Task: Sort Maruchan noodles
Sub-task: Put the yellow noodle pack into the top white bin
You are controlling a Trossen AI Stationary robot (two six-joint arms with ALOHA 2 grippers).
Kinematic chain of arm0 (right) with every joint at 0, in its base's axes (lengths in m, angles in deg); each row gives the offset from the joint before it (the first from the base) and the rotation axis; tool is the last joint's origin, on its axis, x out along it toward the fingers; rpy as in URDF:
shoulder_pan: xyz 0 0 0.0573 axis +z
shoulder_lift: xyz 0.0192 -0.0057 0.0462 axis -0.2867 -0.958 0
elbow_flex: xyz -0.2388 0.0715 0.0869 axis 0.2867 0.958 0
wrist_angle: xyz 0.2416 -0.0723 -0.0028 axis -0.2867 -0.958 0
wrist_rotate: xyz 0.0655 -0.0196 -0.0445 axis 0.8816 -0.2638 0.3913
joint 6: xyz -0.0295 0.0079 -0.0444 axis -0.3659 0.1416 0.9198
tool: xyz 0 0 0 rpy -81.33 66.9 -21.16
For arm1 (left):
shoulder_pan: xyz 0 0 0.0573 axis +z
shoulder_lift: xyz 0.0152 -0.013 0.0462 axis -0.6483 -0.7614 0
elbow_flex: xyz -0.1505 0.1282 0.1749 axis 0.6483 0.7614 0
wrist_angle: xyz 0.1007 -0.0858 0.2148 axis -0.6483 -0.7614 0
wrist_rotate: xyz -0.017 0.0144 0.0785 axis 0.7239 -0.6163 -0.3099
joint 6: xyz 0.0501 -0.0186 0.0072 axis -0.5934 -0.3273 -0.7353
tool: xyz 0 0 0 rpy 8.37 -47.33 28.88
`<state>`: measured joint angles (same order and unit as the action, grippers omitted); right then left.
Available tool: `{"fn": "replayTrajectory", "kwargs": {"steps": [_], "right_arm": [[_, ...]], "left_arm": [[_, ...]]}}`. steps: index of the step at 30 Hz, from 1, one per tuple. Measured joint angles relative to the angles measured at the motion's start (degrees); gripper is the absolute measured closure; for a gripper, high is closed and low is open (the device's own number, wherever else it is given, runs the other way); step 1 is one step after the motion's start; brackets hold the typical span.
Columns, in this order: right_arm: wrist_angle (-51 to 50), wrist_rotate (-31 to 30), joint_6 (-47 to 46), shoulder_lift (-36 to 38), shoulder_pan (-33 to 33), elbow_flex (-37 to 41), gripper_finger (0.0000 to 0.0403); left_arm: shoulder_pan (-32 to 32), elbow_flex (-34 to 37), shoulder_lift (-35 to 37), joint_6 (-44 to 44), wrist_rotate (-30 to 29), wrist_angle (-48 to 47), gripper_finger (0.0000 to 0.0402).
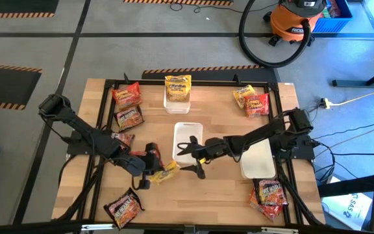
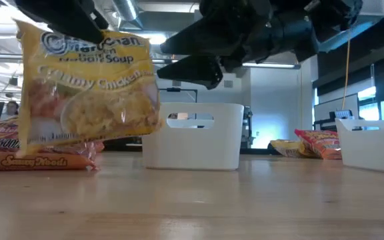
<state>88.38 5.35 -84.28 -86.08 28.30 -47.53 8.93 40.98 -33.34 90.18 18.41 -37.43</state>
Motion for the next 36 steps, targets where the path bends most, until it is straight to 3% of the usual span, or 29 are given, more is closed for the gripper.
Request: {"fn": "replayTrajectory", "kwargs": {"steps": [20, 31, 36], "right_arm": [[-0.5, 6.8, 0.2, -3.8, 0.0, -3.9, 0.0111], [0.5, 7.0, 0.3, -4.2, 0.0, -4.0, 0.0112], [0.4, 7.6, 0.4, -4.2, 0.0, -4.0, 0.0152]], "left_arm": [[-0.6, 0.0, 0.0, -6.7, -3.5, 7.6, 0.0401], [-0.5, 0.0, 0.0, -13.9, -5.8, 14.5, 0.0401], [-0.5, 0.0, 0.0, -15.2, -7.8, 15.0, 0.0399]]}}
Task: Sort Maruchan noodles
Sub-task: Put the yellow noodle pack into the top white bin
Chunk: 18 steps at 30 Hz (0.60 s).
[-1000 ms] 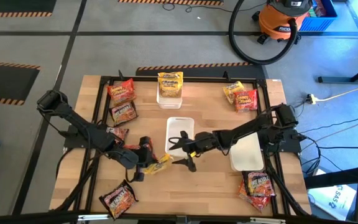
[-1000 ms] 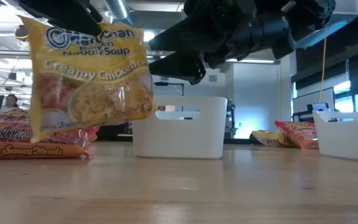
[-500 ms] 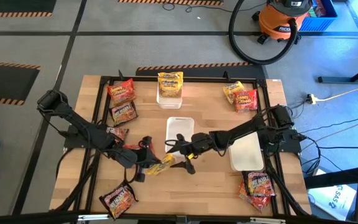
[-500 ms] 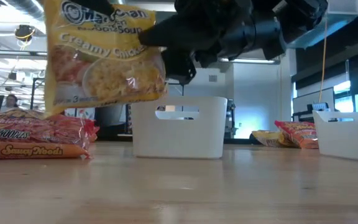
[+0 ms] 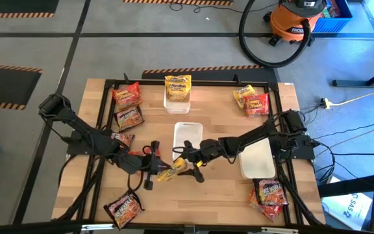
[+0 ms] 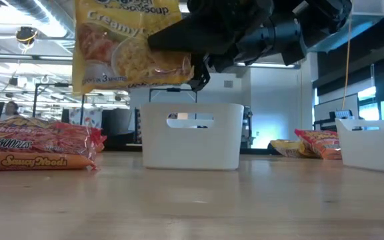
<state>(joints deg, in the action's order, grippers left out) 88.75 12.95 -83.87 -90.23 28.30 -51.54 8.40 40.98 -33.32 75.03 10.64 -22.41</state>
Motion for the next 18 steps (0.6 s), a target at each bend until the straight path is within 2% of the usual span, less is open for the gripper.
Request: {"fn": "replayTrajectory", "kwargs": {"steps": [6, 9, 13, 18], "right_arm": [[-0.4, -0.1, 1.0, 0.0, 0.0, 0.0, 0.0249], [-0.4, -0.2, 1.1, 0.0, 0.0, 0.0, 0.0285], [-2.4, -2.4, 1.8, 0.1, 0.0, 0.0, 0.0291], [-8.7, -8.6, 2.7, 2.3, 0.0, 0.0, 0.0273]], "left_arm": [[0.3, 0.0, 0.0, 1.3, -5.4, 0.5, 0.0384], [0.4, 0.0, 0.0, 1.6, -7.8, 2.7, 0.0376], [0.4, 0.0, 0.0, 1.6, -7.9, 4.4, 0.0355], [0.5, -0.1, 0.8, 2.3, -7.9, 5.3, 0.0295]]}}
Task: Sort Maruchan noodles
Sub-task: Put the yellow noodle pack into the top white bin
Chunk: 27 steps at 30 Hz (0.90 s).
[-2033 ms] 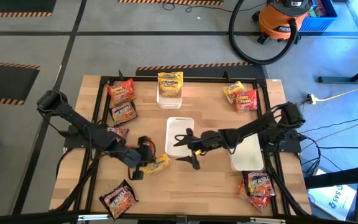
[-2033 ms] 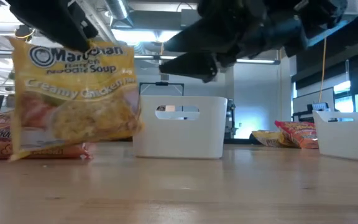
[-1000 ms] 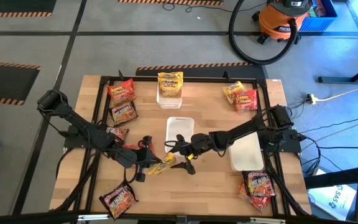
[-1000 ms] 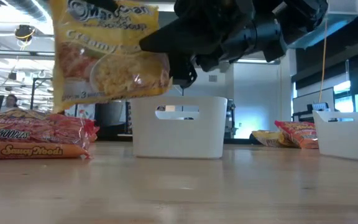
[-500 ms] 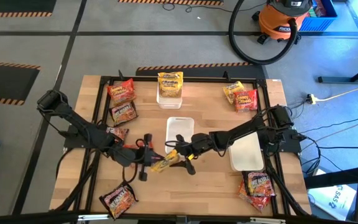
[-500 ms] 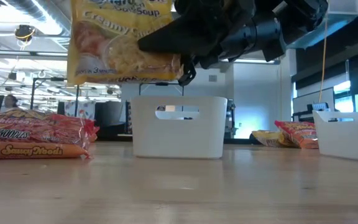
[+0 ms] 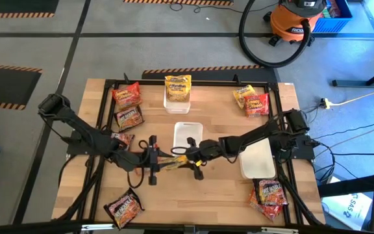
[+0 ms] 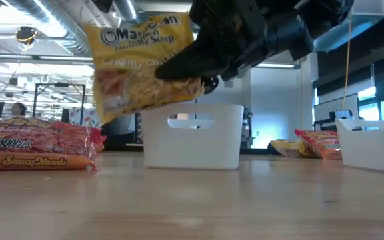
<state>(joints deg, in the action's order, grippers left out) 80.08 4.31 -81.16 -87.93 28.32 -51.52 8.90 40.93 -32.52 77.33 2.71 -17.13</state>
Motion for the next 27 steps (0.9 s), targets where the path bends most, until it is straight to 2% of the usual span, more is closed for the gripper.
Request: {"fn": "replayTrajectory", "kwargs": {"steps": [7, 10, 16, 20, 27], "right_arm": [[-3.8, -3.1, 2.0, 2.3, 0.0, 0.0, 0.0291], [-4.1, -3.2, 2.5, 2.5, 0.0, 0.0, 0.0288], [-4.8, -5.0, 2.8, 2.5, 0.0, 0.0, 0.0281], [-4.7, -5.0, 2.8, 2.5, 0.0, 0.0, 0.0286], [-4.6, -5.0, 2.8, 2.5, 0.0, 0.0, 0.0284]], "left_arm": [[2.0, 0.0, 0.9, 1.7, 0.5, -0.5, 0.0189], [3.2, 0.0, 0.9, 2.1, -1.0, -0.2, 0.0160], [4.4, 0.0, 0.9, 6.2, -0.2, -0.3, 0.0149], [5.0, 0.0, 0.9, 5.2, 5.2, -0.6, 0.0150], [10.0, 0.0, -0.1, 12.4, 15.8, -7.0, 0.0134]]}}
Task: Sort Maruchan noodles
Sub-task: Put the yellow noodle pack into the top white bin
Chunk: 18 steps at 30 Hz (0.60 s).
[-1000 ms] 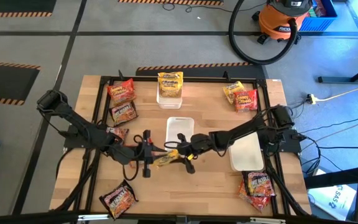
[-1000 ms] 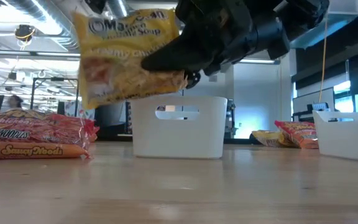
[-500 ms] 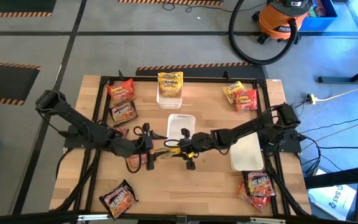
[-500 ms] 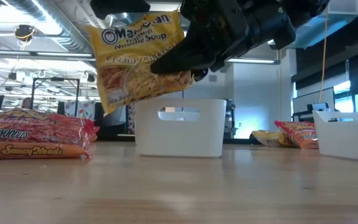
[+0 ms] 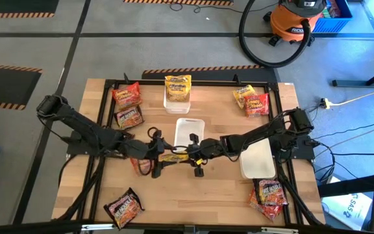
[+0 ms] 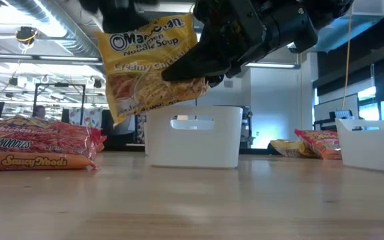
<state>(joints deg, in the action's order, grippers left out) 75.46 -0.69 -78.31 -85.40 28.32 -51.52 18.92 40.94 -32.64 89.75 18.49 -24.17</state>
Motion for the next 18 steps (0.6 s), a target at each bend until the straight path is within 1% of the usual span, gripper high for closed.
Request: {"fn": "replayTrajectory", "kwargs": {"steps": [2, 5, 12, 15, 18], "right_arm": [[0.0, 0.0, 0.0, 0.0, 0.0, 0.0, 0.0286], [0.0, 0.0, 0.0, 0.0, 0.0, 0.0, 0.0285], [1.1, 0.1, 0.0, 0.0, 0.0, 0.0, 0.0285], [0.9, 0.0, -0.4, 0.0, 0.0, 0.0, 0.0284], [0.9, 0.0, -1.4, 0.0, 0.0, 0.0, 0.0283]], "left_arm": [[1.4, 0.2, -0.7, 1.3, 1.4, -2.2, 0.0125], [2.5, 0.1, -1.3, 2.4, 4.9, -2.0, 0.0118], [3.9, -0.1, -4.1, 7.1, 12.8, -3.1, 0.0120], [4.6, -3.3, -6.0, 7.9, 13.2, -8.7, 0.0121], [4.6, -9.3, -8.9, 7.6, 12.2, -17.7, 0.0121]]}}
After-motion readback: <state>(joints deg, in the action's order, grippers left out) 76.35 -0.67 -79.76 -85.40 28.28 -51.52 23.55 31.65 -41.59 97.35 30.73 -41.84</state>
